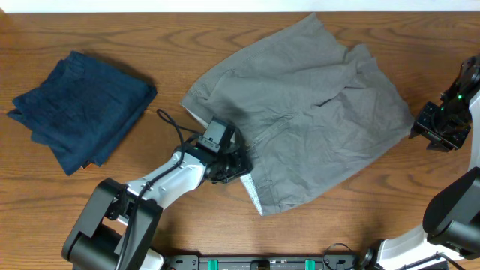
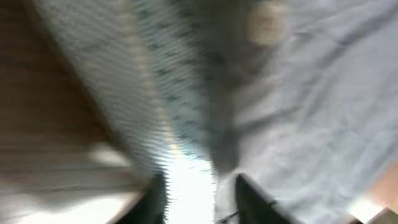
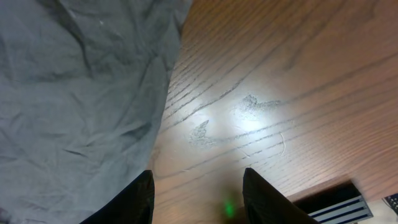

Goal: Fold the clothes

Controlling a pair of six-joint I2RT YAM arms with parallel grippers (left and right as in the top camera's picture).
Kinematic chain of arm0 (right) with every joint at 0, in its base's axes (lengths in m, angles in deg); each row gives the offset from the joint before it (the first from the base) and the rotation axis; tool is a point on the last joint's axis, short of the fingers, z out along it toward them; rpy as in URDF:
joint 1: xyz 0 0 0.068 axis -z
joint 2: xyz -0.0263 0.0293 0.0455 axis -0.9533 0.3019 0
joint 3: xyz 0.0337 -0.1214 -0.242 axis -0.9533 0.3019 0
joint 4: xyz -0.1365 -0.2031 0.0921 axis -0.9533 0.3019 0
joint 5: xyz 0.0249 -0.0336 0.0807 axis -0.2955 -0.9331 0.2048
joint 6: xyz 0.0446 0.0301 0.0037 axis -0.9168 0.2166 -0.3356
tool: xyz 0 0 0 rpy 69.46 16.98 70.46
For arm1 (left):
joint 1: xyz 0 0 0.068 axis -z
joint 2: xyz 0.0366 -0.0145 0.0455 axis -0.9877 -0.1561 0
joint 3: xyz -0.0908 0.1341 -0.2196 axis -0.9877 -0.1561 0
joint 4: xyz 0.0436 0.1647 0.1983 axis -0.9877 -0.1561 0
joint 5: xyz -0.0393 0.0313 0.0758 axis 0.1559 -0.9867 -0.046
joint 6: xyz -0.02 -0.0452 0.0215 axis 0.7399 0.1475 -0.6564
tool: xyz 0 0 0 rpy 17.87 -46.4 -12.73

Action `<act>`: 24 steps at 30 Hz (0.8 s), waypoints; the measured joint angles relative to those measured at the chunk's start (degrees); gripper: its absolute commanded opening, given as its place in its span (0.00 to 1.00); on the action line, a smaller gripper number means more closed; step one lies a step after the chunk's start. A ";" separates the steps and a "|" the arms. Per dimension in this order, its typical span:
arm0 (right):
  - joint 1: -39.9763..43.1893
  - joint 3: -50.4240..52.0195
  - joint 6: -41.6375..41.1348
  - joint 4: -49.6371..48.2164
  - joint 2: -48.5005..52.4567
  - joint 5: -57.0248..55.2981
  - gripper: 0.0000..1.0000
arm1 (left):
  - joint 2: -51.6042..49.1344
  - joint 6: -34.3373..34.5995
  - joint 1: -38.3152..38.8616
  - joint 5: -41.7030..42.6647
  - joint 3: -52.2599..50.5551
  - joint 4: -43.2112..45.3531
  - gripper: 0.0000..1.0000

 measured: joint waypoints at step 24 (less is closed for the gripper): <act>0.00 0.02 1.18 0.02 -0.07 0.00 0.44 | -1.53 -0.92 1.51 1.07 -0.17 8.50 0.50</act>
